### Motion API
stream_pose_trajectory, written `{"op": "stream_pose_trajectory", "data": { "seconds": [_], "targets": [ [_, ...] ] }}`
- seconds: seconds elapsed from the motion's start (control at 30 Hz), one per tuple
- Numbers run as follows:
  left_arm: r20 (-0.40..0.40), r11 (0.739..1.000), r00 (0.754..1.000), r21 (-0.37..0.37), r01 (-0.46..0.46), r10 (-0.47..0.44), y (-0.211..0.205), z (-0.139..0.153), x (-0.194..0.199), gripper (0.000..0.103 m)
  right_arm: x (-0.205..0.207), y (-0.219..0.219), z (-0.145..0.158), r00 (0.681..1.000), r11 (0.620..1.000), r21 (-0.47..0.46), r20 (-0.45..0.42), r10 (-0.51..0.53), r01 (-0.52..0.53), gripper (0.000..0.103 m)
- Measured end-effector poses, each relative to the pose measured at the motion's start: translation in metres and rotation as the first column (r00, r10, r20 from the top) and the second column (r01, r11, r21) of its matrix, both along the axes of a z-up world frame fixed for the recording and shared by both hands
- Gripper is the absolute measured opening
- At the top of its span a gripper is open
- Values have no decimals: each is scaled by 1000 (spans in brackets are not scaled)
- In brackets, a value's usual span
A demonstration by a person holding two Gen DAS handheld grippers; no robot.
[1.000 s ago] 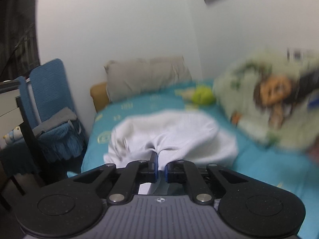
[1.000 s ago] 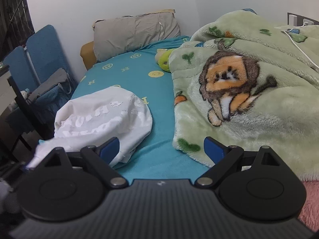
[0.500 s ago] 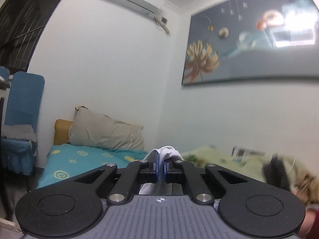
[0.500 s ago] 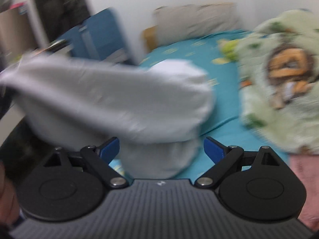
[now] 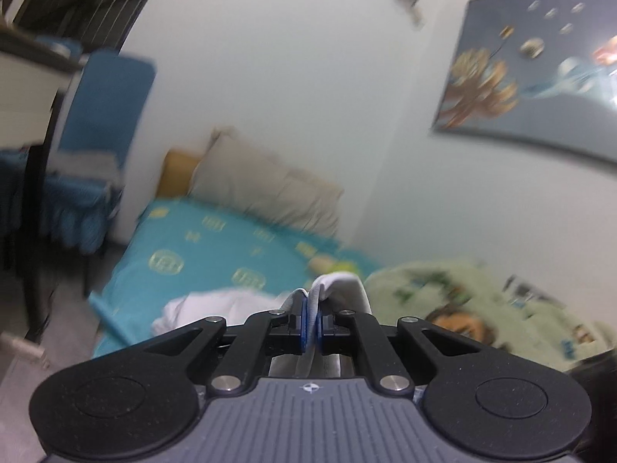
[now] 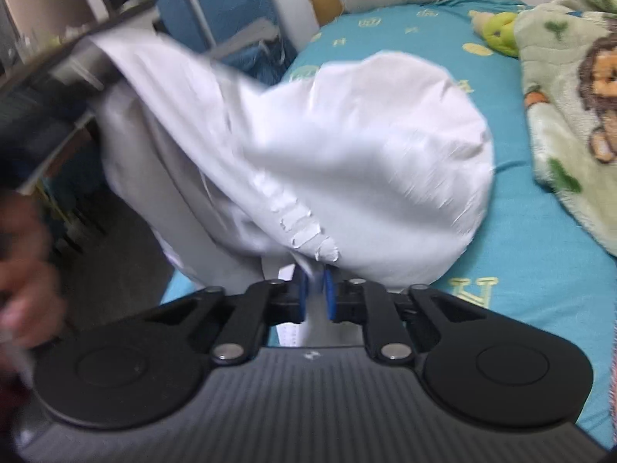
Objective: Fold clothes
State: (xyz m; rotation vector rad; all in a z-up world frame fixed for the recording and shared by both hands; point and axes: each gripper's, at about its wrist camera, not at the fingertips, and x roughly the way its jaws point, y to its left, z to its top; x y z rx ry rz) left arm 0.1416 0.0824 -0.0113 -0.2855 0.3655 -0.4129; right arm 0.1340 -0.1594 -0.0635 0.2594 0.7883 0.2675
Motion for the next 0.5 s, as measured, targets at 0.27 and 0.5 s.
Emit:
{"op": "stream_pose_trajectory", "data": {
  "seconds": [0.27,0.5],
  "targets": [
    [-277,966,958,257,-5,78,-11,-61,56,7,-7,-60,12,977,973,96,2,-212,211,9],
    [-276,937,950,348,-43,146,-6,-55,39,30,7,-49,-4,992,970,210,-73,-105,119,22]
  ]
}}
